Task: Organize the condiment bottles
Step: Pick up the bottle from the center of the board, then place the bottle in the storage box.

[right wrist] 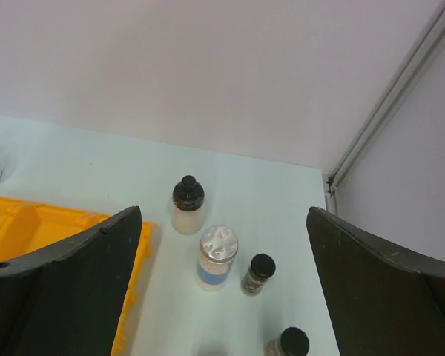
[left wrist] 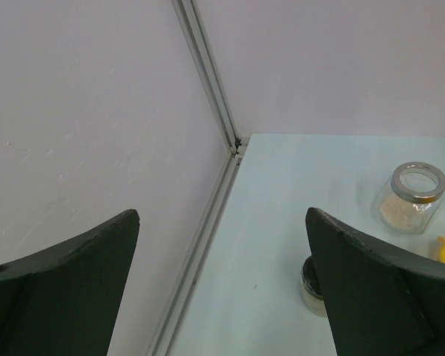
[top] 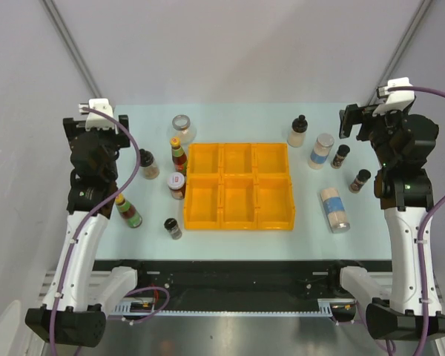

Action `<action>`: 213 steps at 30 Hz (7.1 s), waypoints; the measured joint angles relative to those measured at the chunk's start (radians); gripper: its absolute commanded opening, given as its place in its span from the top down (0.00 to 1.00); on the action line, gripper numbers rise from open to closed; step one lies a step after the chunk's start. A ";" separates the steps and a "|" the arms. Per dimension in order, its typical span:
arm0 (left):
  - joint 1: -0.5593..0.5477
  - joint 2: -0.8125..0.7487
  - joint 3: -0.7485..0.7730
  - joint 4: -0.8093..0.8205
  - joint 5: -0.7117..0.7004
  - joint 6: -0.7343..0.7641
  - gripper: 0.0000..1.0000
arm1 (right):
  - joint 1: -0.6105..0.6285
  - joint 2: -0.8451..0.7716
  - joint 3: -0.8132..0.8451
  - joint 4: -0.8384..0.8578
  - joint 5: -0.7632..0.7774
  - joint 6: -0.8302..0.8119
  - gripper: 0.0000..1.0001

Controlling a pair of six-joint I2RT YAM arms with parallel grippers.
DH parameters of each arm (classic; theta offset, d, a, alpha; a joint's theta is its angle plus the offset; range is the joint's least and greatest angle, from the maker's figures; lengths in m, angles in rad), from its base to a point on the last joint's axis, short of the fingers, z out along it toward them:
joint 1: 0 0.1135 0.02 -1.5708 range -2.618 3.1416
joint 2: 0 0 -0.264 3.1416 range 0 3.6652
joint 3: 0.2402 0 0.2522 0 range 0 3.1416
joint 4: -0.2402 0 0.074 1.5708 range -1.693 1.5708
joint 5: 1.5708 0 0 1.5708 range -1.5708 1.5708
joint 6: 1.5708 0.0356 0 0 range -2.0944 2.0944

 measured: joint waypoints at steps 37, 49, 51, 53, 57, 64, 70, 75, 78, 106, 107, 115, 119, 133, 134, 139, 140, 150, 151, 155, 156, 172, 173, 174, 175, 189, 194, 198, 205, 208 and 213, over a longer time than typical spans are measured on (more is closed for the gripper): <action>0.000 0.723 0.407 -0.128 0.594 0.063 0.00 | 0.129 0.034 -0.052 -0.061 -0.089 -0.290 0.00; -0.004 1.289 1.320 -0.473 0.782 0.116 0.00 | 0.203 0.111 -0.060 -0.060 0.009 -0.338 0.00; -0.007 1.310 1.298 -0.512 0.792 0.140 0.00 | 0.221 0.123 -0.061 -0.060 0.033 -0.349 0.00; -0.011 1.314 1.239 -0.522 0.795 0.160 0.00 | 0.240 0.135 -0.066 -0.060 0.056 -0.360 0.00; -0.019 1.353 1.204 -0.542 0.795 0.188 0.03 | 0.262 0.154 -0.070 -0.061 0.090 -0.377 0.00; -0.021 1.407 1.202 -0.561 0.798 0.229 0.06 | 0.286 0.175 -0.070 -0.061 0.135 -0.396 0.00; -0.021 1.431 1.202 -0.564 0.795 0.247 0.07 | 0.294 0.177 -0.070 -0.061 0.151 -0.401 0.00; -0.021 1.453 1.202 -0.562 0.795 0.247 0.09 | 0.296 0.179 -0.070 -0.061 0.161 -0.401 0.00; -0.021 1.467 1.202 -0.562 0.795 0.247 0.15 | 0.298 0.182 -0.070 -0.061 0.165 -0.401 0.00; -0.019 1.486 1.210 -0.543 0.768 0.253 1.00 | 0.309 0.211 -0.070 -0.061 0.196 -0.404 0.00; -0.021 1.485 1.210 -0.533 0.768 0.250 1.00 | 0.309 0.212 -0.070 -0.061 0.196 -0.404 0.00; -0.054 1.459 1.210 -0.459 0.760 0.226 1.00 | 0.309 0.212 -0.070 -0.061 0.204 -0.405 0.00; -0.093 1.416 1.210 -0.439 0.761 0.207 1.00 | 0.309 0.212 -0.070 -0.061 0.208 -0.405 0.00; -0.213 1.308 1.281 -0.436 0.627 0.132 1.00 | 0.319 0.214 -0.070 -0.061 0.222 -0.420 0.00; -0.221 1.295 1.281 -0.457 0.615 0.123 1.00 | 0.321 0.214 -0.070 -0.061 0.224 -0.420 0.00; -0.241 1.192 1.202 -0.496 0.602 0.069 1.00 | 0.330 0.215 -0.070 -0.060 0.233 -0.422 0.00; -0.243 1.162 1.175 -0.505 0.599 0.059 1.00 | 0.331 0.215 -0.070 -0.060 0.234 -0.423 0.00; -0.276 0.969 1.006 -0.551 0.539 -0.025 1.00 | 0.337 0.215 -0.076 -0.058 0.245 -0.424 0.00; -0.281 0.951 0.973 -0.555 0.538 -0.031 1.00 | 0.337 0.215 -0.076 -0.059 0.245 -0.426 0.00; -0.317 0.887 0.814 -0.550 0.536 -0.076 1.00 | 0.338 0.215 -0.076 -0.056 0.244 -0.430 0.00; -0.325 0.883 0.798 -0.553 0.539 -0.086 1.00 | 0.338 0.215 -0.076 -0.055 0.244 -0.430 0.00; -0.457 0.861 0.684 -0.519 0.565 -0.251 1.00 | 0.338 0.215 -0.076 -0.053 0.245 -0.437 0.00; -0.466 0.863 0.685 -0.513 0.556 -0.264 1.00 | 0.338 0.215 -0.076 -0.053 0.245 -0.438 0.00; -0.474 0.864 0.685 -0.504 0.547 -0.274 1.00 | 0.338 0.215 -0.076 -0.053 0.245 -0.438 0.00; -0.481 0.868 0.689 -0.498 0.540 -0.286 1.00 | 0.338 0.215 -0.076 -0.053 0.245 -0.438 0.00; -0.499 1.093 0.769 -0.415 0.410 -0.428 1.00 | 0.339 0.215 -0.084 -0.053 0.245 -0.439 0.00; -0.500 1.160 0.772 -0.384 0.376 -0.461 1.00 | 0.340 0.215 -0.086 -0.053 0.246 -0.441 0.00; -0.502 1.197 0.777 -0.369 0.369 -0.473 1.00 | 0.344 0.215 -0.092 -0.050 0.248 -0.444 0.00; -0.502 1.238 0.803 -0.355 0.381 -0.467 0.94 | 0.351 0.216 -0.093 -0.045 0.258 -0.445 0.00; -0.499 1.250 0.818 -0.351 0.393 -0.460 0.79 | 0.352 0.217 -0.093 -0.045 0.261 -0.445 0.00; -0.496 1.250 0.815 -0.344 0.418 -0.438 0.49 | 0.352 0.222 -0.093 -0.045 0.264 -0.445 0.00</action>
